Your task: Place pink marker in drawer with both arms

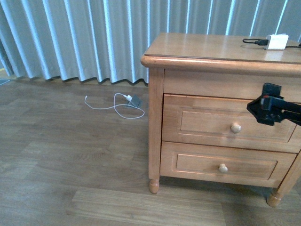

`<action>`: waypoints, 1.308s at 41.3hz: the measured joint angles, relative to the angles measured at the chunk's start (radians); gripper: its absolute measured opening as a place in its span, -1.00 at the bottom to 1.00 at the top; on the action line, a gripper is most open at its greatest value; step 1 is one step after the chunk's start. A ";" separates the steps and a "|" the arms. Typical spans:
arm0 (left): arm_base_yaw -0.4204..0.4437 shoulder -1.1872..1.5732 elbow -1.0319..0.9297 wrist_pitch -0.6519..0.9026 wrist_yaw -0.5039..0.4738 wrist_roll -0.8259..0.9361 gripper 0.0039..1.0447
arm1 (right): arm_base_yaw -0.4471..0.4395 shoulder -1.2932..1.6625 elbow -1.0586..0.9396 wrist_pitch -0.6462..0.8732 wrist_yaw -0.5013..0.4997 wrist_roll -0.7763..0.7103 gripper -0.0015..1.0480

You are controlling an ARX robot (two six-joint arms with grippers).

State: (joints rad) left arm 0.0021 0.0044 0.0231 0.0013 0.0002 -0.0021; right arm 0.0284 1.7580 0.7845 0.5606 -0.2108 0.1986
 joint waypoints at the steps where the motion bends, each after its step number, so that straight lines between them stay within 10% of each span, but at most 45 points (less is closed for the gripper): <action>1: 0.000 0.000 0.000 0.000 0.000 0.000 0.89 | -0.005 -0.051 -0.032 -0.017 -0.014 0.000 0.83; 27: 0.000 0.000 0.000 0.000 0.000 0.000 0.89 | -0.260 -0.964 -0.454 -0.434 -0.236 0.013 0.83; 35: 0.000 0.000 0.000 0.000 0.000 0.000 0.89 | -0.185 -1.024 -0.631 -0.003 0.068 -0.148 0.24; 49: 0.000 0.000 0.000 -0.001 0.000 0.000 0.89 | -0.037 -1.218 -0.718 -0.091 0.202 -0.193 -0.98; 54: 0.000 0.000 0.000 -0.001 0.000 0.000 0.89 | -0.032 -1.283 -0.737 -0.137 0.210 -0.195 -0.97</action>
State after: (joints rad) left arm 0.0021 0.0044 0.0231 0.0006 0.0002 -0.0021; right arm -0.0036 0.4751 0.0475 0.4232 -0.0010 0.0040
